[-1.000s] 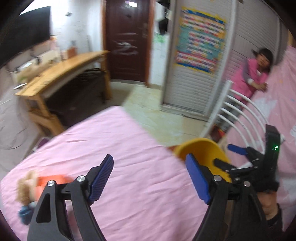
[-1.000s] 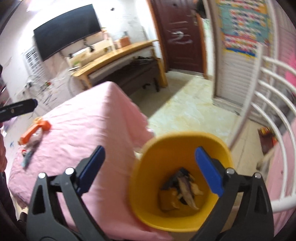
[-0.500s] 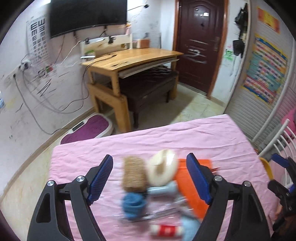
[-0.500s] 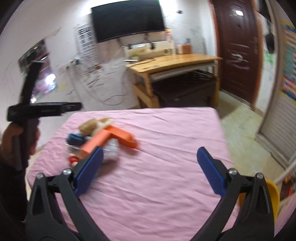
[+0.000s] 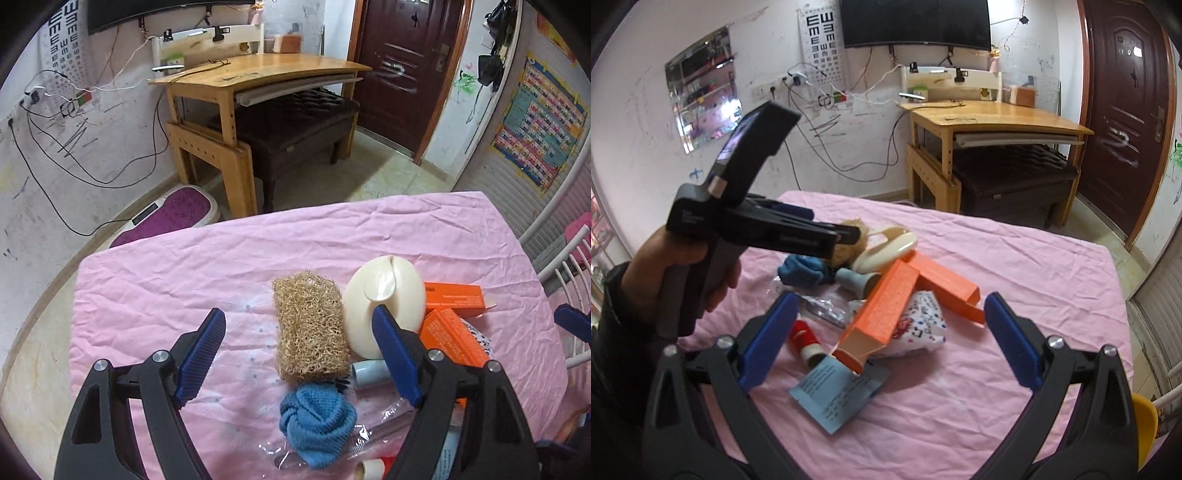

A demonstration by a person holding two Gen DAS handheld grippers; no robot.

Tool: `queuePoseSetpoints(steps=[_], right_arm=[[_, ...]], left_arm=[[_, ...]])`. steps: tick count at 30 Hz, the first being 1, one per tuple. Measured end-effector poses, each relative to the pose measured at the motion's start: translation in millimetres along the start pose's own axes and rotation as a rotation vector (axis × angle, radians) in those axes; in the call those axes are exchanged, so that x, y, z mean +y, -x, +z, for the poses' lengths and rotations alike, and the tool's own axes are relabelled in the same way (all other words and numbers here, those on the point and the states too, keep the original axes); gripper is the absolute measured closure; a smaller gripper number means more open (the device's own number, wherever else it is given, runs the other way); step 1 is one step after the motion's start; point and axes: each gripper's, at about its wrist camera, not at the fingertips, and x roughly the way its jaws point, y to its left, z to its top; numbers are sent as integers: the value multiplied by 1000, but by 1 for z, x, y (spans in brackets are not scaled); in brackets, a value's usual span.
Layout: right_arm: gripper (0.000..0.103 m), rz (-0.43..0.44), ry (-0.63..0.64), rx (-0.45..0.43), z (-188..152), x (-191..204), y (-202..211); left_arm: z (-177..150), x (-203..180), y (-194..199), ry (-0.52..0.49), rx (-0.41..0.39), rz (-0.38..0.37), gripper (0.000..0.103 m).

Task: Collect trash
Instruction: 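Grasp the loofah with left tool while right grasps the orange box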

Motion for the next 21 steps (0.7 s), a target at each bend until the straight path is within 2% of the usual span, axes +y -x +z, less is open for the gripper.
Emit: queuePoseSetpoints(steps=[2, 4, 6, 7, 10, 12, 19, 21], right_arm=[[6, -2, -2, 7, 0, 0, -5], [6, -2, -2, 16, 1, 2, -9], [6, -12, 8, 23, 2, 4, -13], [6, -20, 13, 28, 3, 5, -15], [6, -27, 40, 51, 6, 12, -24], [6, -13, 63, 84, 8, 19, -35], [6, -20, 44, 138, 11, 23, -61], [17, -35, 14, 137, 13, 17, -63]], left_arm=[[0, -2, -5, -6, 9, -5, 27], [-3, -2, -11, -16, 34, -16, 34], [-6, -3, -16, -36, 51, -25, 56], [-9, -4, -19, -46, 67, -30, 70], [-16, -7, -13, -73, 55, -29, 72], [-20, 1, -3, -32, 30, -58, 72], [-37, 25, 41, 5, -62, -45, 72], [-41, 31, 49, 16, -80, -53, 72]])
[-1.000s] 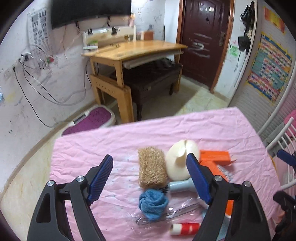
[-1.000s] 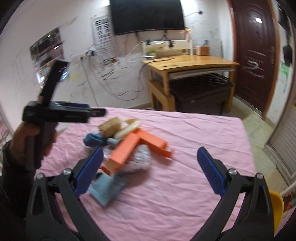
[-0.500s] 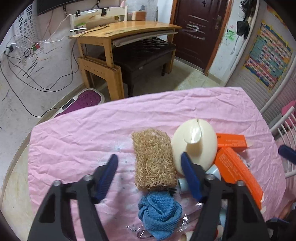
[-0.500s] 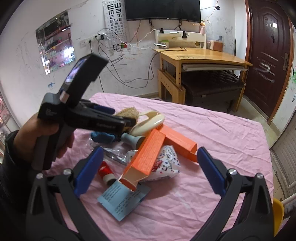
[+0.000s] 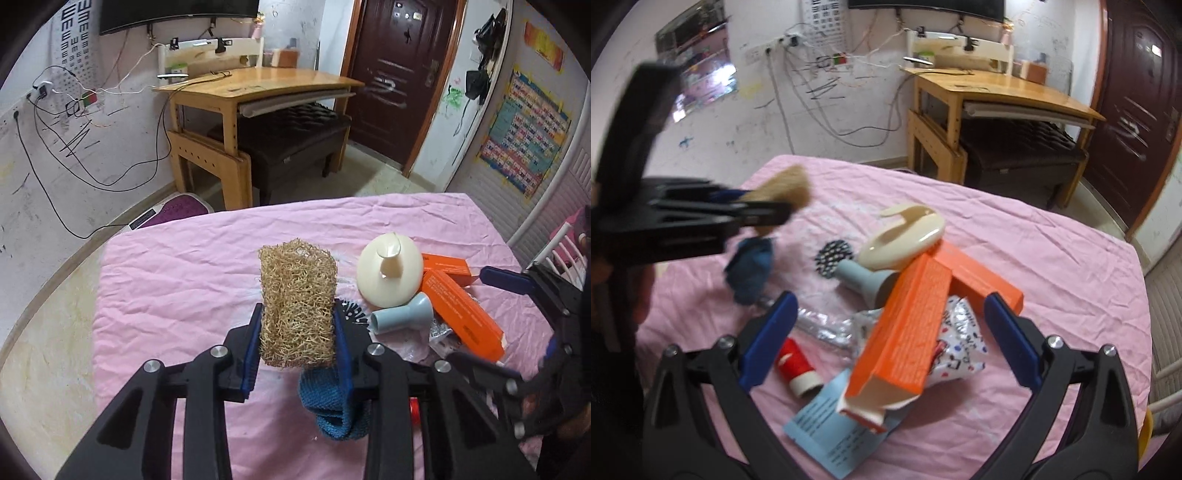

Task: Collect trash
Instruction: 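Grasp the loofah with left tool while right grasps the orange box, then carry the loofah and orange box to the yellow bin and open both tools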

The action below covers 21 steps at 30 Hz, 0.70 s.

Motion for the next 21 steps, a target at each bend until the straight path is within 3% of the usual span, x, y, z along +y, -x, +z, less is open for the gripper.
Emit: queuePoseSetpoints(steps=[1, 2, 9, 13, 21], right_arm=[[47, -9, -14, 2, 1, -3, 0], [65, -20, -22, 4, 1, -4, -1], [66, -50, -44, 72, -3, -9, -13], [80, -80, -15, 44, -5, 1, -8], [81, -57, -10, -24, 2, 5, 15]], left_arm=[[-2, 3, 5, 5, -9, -5, 72], [-3, 5, 8, 9, -16, -11, 72], [-7, 11, 17, 12, -43, -40, 72], [-3, 19, 24, 34, -89, -69, 72], [7, 28, 50, 75, -152, -131, 72]])
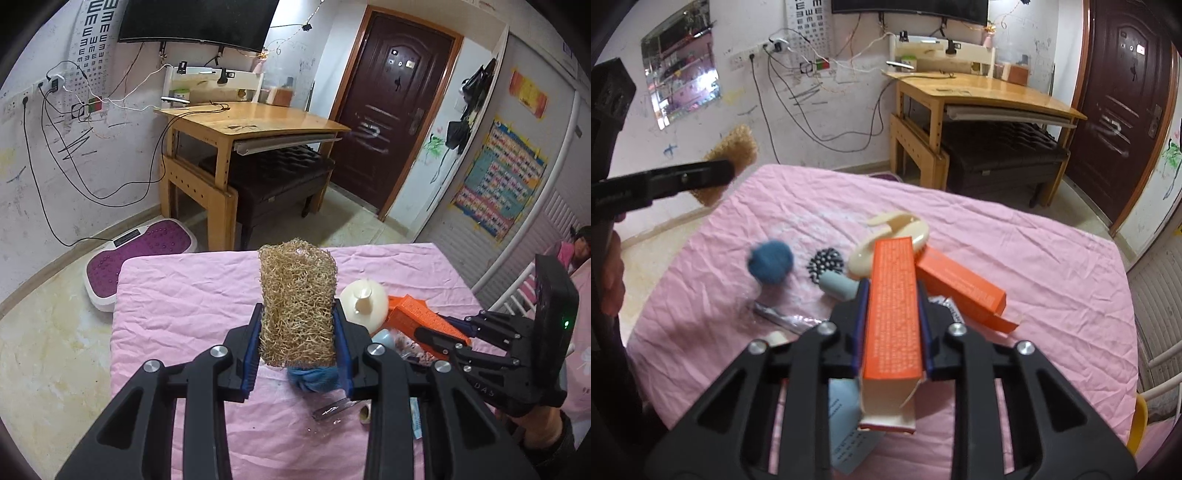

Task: Collect trash
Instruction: 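Carry the loofah and orange box to the yellow bin and open both tools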

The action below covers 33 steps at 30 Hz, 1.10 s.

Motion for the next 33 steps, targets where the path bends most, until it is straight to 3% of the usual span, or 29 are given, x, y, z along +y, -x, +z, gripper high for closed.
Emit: queuePoseSetpoints(steps=[9, 18, 33], right_arm=[[81, -10, -51, -104, 0, -23, 41], [81, -72, -173, -162, -33, -98, 82], [81, -206, -390, -202, -125, -232, 137]], left_arm=[[2, -31, 5, -42, 6, -45, 72], [0, -126, -18, -180, 51, -101, 72], [-25, -286, -80, -412, 146, -86, 72]])
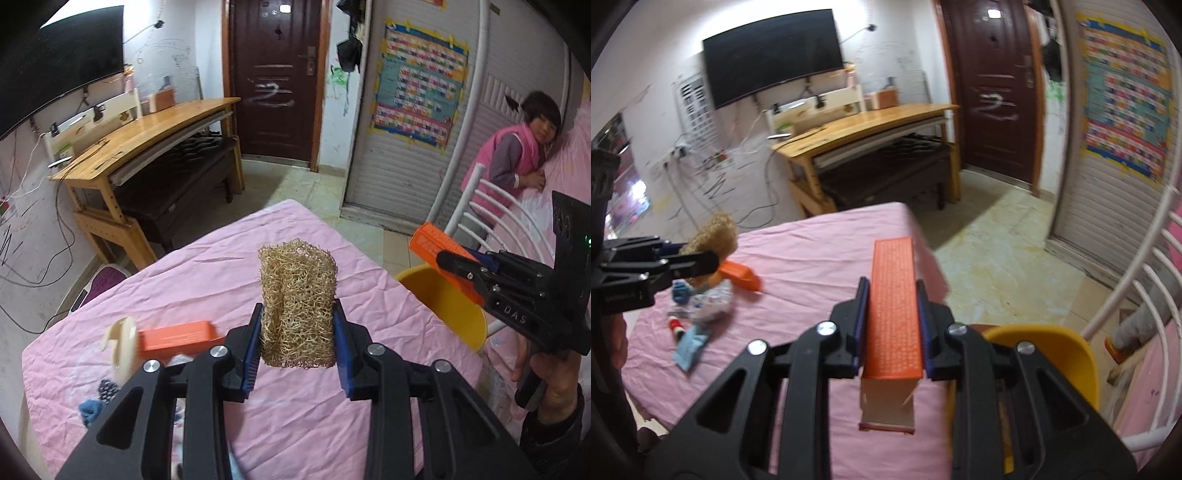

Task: Collect trash
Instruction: 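Carry the loofah and orange box to the yellow bin and open both tools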

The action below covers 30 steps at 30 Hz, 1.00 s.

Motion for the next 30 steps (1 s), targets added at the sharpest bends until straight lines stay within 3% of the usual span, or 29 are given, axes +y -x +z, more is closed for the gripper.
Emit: queuePoseSetpoints(steps=[9, 18, 28, 30], right_arm=[[81, -60, -140, 1, -32, -87, 9], [80, -73, -227, 8, -59, -136, 7], [80, -82, -330, 49, -88, -172, -10], [65, -87, -337, 66, -92, -176, -15]], left_arm=[[23, -84, -45, -112, 68, -43, 72], [32, -151, -83, -186, 123, -89, 72], [24, -195, -124, -173, 174, -155, 72], [24, -200, -131, -165, 182, -169, 68]])
